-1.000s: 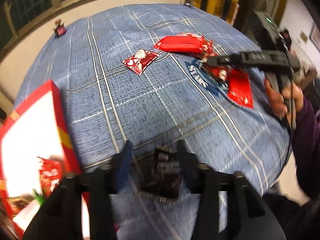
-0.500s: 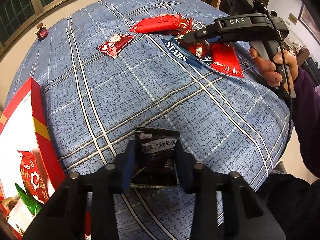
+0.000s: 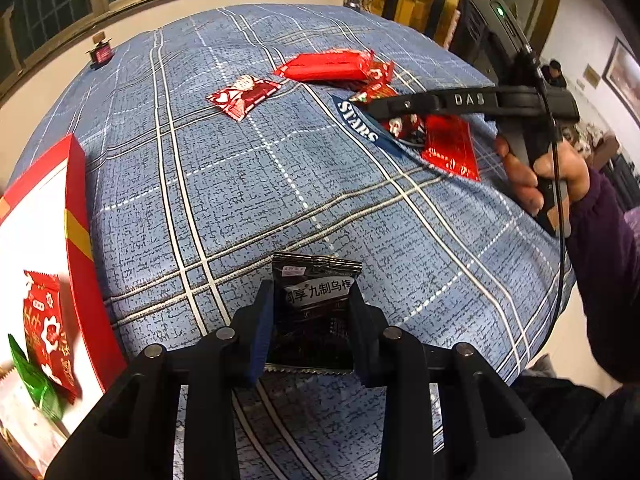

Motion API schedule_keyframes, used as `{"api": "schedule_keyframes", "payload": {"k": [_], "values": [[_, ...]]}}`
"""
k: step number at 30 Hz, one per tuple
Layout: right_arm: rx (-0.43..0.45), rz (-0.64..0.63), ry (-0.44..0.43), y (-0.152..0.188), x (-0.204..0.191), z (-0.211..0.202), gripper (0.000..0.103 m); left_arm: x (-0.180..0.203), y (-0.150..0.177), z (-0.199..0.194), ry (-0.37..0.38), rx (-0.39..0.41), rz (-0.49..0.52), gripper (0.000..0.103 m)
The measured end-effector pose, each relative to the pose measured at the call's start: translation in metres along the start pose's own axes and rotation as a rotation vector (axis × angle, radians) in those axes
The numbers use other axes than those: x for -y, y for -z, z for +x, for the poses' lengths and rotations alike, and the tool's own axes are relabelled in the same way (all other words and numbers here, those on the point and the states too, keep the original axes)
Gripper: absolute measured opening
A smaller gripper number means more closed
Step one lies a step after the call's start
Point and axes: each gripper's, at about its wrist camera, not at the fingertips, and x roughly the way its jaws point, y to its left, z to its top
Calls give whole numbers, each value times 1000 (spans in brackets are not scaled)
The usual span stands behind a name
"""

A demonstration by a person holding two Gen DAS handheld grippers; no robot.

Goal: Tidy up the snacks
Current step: 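Lift the dark packet with the left tool while the right tool grasps the red flower-print packet, then carry the dark packet with the left tool while the right tool carries the flower-print packet over the box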

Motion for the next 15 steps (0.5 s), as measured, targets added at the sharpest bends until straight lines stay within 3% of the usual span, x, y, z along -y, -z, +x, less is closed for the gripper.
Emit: {"api": "schedule_keyframes", "payload": {"k": [4, 8, 15], "values": [[11, 5, 11, 0, -5, -6, 32, -3, -1, -5, 8, 37, -33, 31], [31, 33, -59, 2, -18, -19, 32, -5, -2, -17, 12, 84, -60, 31], [31, 0, -201, 2, -80, -25, 31, -11, 7, -59, -95, 202, -85, 31]]}}
